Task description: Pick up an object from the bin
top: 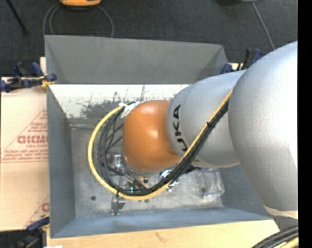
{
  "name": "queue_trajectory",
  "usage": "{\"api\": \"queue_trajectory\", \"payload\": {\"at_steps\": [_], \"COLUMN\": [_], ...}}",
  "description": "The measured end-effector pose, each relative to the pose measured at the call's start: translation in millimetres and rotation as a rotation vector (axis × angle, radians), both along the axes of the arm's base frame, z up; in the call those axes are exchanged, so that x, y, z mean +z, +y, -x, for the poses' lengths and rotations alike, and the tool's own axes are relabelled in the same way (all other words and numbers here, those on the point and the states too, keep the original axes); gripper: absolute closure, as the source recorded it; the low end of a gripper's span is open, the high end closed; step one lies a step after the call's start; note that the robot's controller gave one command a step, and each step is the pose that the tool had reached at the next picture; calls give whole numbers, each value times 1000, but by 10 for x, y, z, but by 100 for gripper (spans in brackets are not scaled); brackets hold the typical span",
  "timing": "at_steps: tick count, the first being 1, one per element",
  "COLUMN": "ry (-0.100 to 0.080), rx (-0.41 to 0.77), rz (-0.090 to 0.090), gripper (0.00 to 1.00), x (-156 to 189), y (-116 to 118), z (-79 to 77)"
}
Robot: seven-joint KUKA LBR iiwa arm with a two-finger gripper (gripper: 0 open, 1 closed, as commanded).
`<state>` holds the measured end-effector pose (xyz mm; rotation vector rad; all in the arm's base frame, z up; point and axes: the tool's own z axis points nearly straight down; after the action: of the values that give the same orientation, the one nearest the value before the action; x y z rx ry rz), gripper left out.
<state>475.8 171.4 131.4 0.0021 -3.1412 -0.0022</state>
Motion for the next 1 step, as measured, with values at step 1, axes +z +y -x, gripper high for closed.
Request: {"api": "queue_trajectory", "payload": {"at_steps": [1], "ry": [-5], "rx": [30], "rz": [-1], "gripper": [0], "x": [-597], "y": [-136], "z": [-993]}}
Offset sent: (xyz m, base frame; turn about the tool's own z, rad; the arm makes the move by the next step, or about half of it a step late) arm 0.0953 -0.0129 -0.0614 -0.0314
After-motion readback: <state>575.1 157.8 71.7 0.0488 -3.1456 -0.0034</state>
